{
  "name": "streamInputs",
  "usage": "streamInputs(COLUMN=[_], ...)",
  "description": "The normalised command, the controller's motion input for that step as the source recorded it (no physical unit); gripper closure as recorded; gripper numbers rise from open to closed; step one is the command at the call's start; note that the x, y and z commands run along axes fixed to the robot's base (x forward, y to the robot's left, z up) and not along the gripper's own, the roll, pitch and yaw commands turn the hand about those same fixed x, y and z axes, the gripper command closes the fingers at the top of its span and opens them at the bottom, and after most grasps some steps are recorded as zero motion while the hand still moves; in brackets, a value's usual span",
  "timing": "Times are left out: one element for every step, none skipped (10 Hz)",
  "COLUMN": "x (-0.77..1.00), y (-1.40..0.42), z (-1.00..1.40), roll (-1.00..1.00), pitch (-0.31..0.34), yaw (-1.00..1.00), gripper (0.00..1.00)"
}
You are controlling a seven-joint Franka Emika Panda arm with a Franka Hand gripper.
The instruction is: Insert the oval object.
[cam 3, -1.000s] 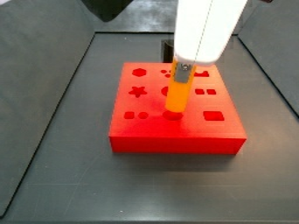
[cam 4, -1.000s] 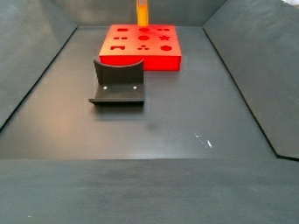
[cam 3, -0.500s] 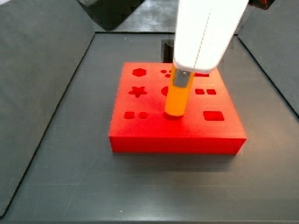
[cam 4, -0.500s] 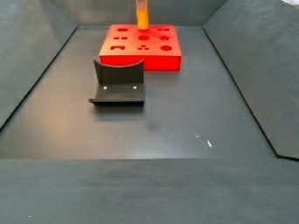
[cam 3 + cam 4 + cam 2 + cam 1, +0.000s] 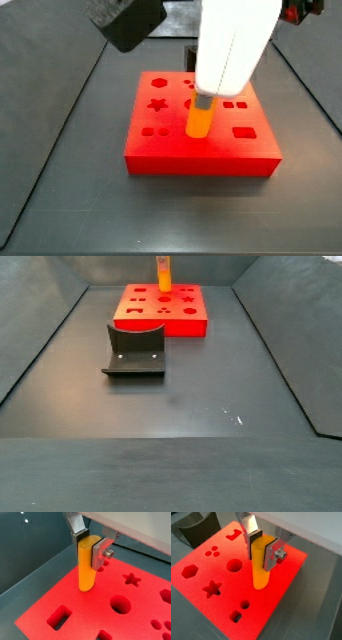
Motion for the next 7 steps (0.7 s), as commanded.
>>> streamInputs(x=[0.00, 0.00, 0.08, 0.07, 0.00, 0.00, 0.00], y=[0.00, -0.02, -0.04, -0.08, -0.23, -0.22, -0.04], z=[-0.30, -0.39, -0.47, -0.54, -0.48, -0.59, -0.48], roll=[0.02, 0.06, 0.17, 0.34, 0.46, 0.39, 0.20], pitch=[-0.069, -0.069, -0.050, 0.000, 0.000, -0.007, -0.021], yaw=[0.08, 0.00, 0.00, -0.03, -0.05, -0.03, 0.00], gripper=[1.00, 1.00, 1.00, 1.00, 1.00, 1.00, 1.00])
